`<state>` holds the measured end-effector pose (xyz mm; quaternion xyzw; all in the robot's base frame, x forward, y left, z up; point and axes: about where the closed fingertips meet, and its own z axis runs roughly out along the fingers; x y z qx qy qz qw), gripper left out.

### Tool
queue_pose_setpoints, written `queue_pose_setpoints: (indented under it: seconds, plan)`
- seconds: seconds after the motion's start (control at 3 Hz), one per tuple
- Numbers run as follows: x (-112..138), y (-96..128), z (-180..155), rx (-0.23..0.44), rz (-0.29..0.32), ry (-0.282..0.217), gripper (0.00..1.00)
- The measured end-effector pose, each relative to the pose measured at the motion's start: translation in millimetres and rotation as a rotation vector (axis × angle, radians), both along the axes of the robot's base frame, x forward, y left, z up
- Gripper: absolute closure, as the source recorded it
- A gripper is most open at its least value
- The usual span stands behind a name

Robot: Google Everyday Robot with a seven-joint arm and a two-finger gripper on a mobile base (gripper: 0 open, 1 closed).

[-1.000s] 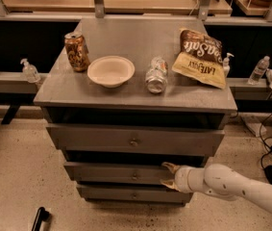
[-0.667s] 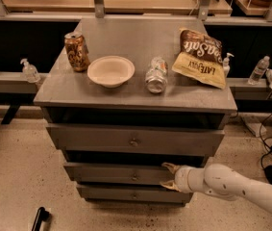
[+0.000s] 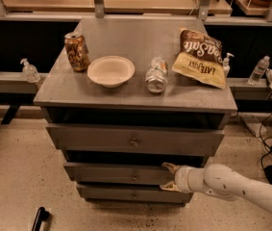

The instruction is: Open middle drawer

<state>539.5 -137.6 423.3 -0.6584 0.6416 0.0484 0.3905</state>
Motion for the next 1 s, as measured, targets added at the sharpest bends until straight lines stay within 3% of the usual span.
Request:
queue_pose_setpoints:
  seconds: [0.33,0.67,1.0]
  plan:
    - [0,0,0,0.0,0.0,0.0,0.46]
    - [-17,1,-4,0.046,0.047,0.025,0.46]
    - [-22,1,-5,0.058,0.059,0.031,0.51]
